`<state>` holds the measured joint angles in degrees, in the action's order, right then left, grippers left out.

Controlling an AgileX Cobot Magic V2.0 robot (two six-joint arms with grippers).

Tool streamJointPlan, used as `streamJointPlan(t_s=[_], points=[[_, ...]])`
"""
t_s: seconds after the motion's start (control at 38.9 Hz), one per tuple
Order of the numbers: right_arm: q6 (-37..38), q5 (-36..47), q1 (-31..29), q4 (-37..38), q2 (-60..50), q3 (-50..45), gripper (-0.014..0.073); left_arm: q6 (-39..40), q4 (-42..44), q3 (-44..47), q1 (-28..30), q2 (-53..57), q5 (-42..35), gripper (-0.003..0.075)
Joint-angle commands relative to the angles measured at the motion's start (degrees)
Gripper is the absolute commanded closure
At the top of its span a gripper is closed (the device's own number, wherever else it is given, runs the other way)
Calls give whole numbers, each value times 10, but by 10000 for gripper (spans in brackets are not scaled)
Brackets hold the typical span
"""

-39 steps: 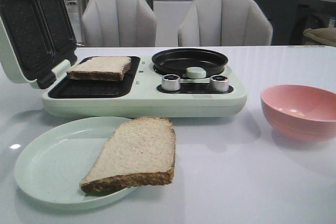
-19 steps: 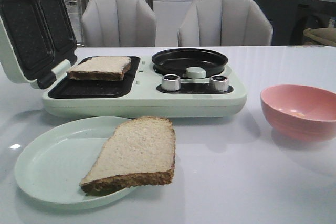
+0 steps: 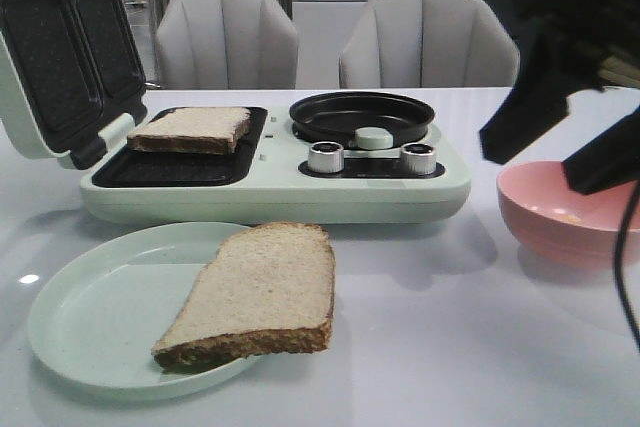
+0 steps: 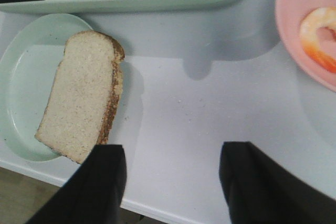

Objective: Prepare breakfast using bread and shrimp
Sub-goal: 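Reach the right gripper to the remaining bread slice and grasp it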

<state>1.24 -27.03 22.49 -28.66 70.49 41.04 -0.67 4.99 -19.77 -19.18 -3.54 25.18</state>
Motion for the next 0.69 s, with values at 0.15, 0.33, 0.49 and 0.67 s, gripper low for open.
streamJointPlan(t_s=[0.15,0.33,0.49,0.67], points=[[-169,2,12,-190,119,81,95,7,-5,-15,-4,-7,-49,158],[-318,-4,11,-365,194,97,95,7,-5,-15,-4,-7,-49,158],[-438,-26,11,-473,252,109,95,7,-5,-15,-4,-7,-49,158],[-485,-25,11,-535,296,117,95,7,-5,-15,-4,-7,-49,158]])
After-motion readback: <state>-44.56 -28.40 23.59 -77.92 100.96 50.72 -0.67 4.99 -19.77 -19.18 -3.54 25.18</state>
